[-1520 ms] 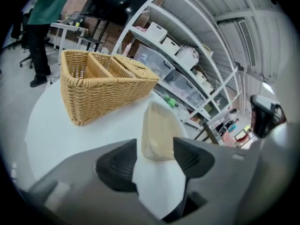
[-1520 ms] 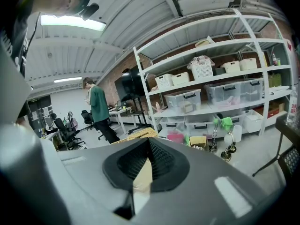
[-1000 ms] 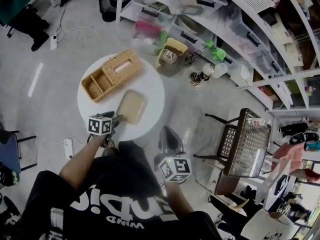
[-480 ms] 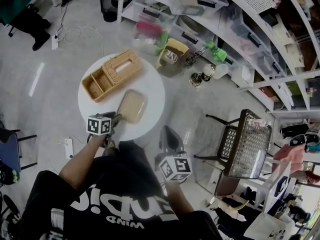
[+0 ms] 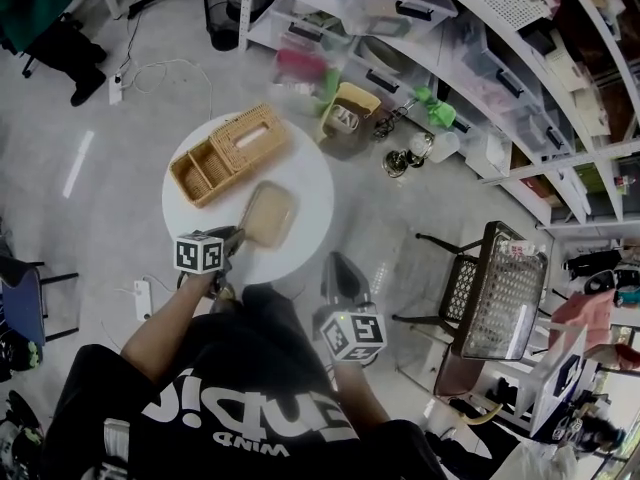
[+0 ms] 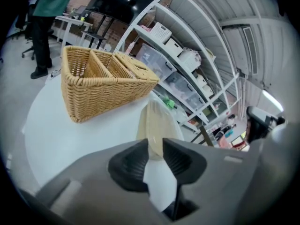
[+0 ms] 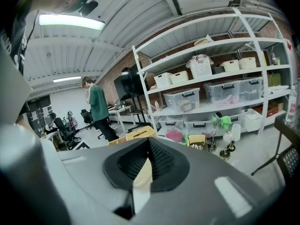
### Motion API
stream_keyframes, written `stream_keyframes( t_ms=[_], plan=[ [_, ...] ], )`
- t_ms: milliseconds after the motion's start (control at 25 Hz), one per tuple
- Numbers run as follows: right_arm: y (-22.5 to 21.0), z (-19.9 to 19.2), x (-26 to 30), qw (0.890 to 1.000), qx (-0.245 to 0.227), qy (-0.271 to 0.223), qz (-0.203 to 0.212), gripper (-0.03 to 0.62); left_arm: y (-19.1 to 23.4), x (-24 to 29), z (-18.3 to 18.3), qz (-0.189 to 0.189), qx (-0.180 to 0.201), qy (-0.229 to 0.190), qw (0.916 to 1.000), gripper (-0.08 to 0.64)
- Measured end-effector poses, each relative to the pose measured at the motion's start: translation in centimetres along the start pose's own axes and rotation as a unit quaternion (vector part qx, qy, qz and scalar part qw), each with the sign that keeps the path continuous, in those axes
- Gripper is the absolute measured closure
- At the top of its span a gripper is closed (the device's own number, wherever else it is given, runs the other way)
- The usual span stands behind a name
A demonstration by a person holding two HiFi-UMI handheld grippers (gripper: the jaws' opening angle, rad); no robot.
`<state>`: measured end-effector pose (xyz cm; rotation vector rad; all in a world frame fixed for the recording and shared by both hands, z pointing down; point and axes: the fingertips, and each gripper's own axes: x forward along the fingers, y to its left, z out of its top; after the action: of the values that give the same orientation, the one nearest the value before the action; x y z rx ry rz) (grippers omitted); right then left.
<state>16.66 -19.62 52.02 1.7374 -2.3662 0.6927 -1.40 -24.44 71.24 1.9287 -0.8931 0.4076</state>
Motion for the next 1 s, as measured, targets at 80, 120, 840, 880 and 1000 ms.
stream_keyframes(
  t_ms=[80,120,840,880,1000],
  plan=[
    [0.2,0.0,0.0,1.0,0.0,-0.002,0.001,0.594,0.0,-0.3,0.1,-0.001,-0.001,-0.002,1.0,0.469],
    [0.4,0.1,0.1,1.0,0.0,-0.003,0.001,0.594,0.0,-0.5,0.2,-0.001,-0.002,-0.002,1.0,0.471],
    [2.8,0.4,0.4,1.0,-0.004,-0.013,0.005,0.594,-0.9,-3.7,2.6,-0.044,-0.011,-0.046,0.9979,0.523],
    [3.0,0.5,0.4,1.0,-0.005,-0.014,0.005,0.594,-1.1,-3.9,2.9,-0.045,-0.006,-0.049,0.9977,0.523],
    [3.5,0.6,0.2,1.0,-0.006,-0.016,0.004,0.594,-2.0,-4.7,4.3,-0.051,0.011,-0.066,0.9965,0.523]
  ],
)
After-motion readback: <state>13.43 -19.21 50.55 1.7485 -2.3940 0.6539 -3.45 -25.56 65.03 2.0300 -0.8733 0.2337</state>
